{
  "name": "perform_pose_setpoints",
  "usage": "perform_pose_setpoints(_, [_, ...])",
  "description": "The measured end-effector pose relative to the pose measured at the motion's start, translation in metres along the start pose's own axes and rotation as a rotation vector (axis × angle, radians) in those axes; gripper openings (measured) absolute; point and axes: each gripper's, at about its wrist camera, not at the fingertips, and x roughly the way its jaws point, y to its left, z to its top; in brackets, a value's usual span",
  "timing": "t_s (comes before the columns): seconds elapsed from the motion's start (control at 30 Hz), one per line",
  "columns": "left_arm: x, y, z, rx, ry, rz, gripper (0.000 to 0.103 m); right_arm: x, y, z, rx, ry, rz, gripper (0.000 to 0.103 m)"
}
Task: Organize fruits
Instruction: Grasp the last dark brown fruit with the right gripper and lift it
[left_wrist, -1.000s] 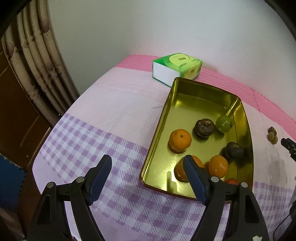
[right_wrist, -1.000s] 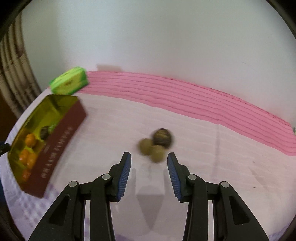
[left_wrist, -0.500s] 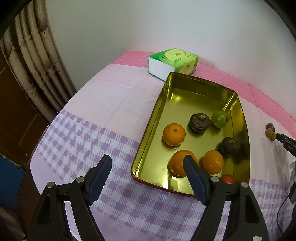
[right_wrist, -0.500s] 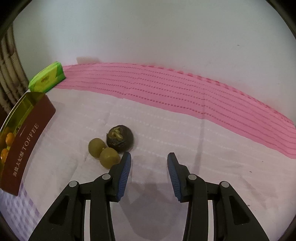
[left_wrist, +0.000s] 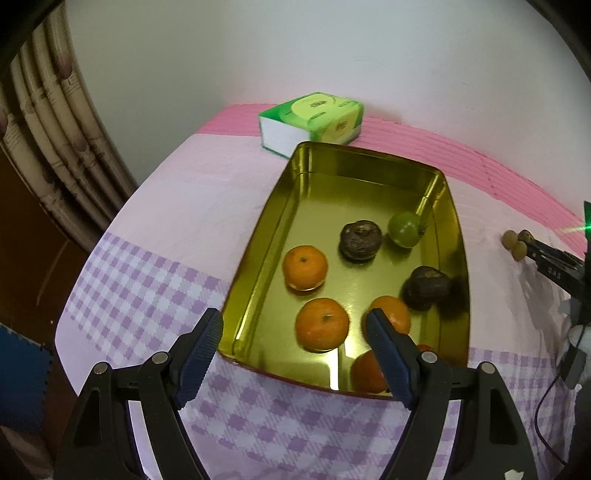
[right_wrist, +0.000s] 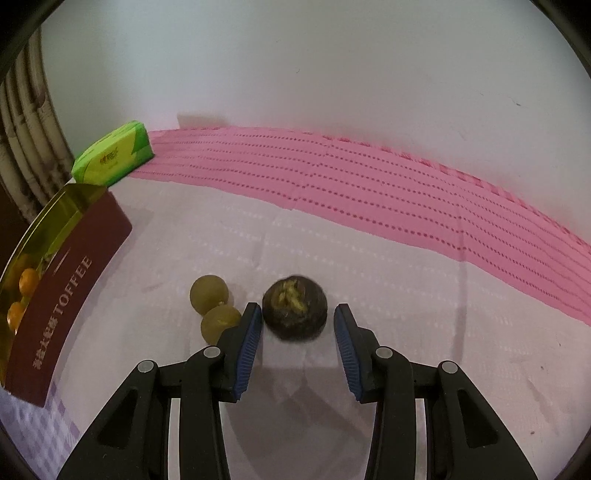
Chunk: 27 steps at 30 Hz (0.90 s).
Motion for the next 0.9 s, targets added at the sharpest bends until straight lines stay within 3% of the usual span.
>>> perform_pose_setpoints(0.53, [0.001,-0.051,0.01,0.076,0.017,-0.045,0.077,-0.002,0.009,-0.005,-0.045,-0.015,-0.043,0.037])
perform_pose_setpoints(0.9, [0.002,-0.09,0.01,0.137,0.031,-0.092,0.078,-0.019,-0.026,-0.023,0.009,-0.015,-0.096,0.037])
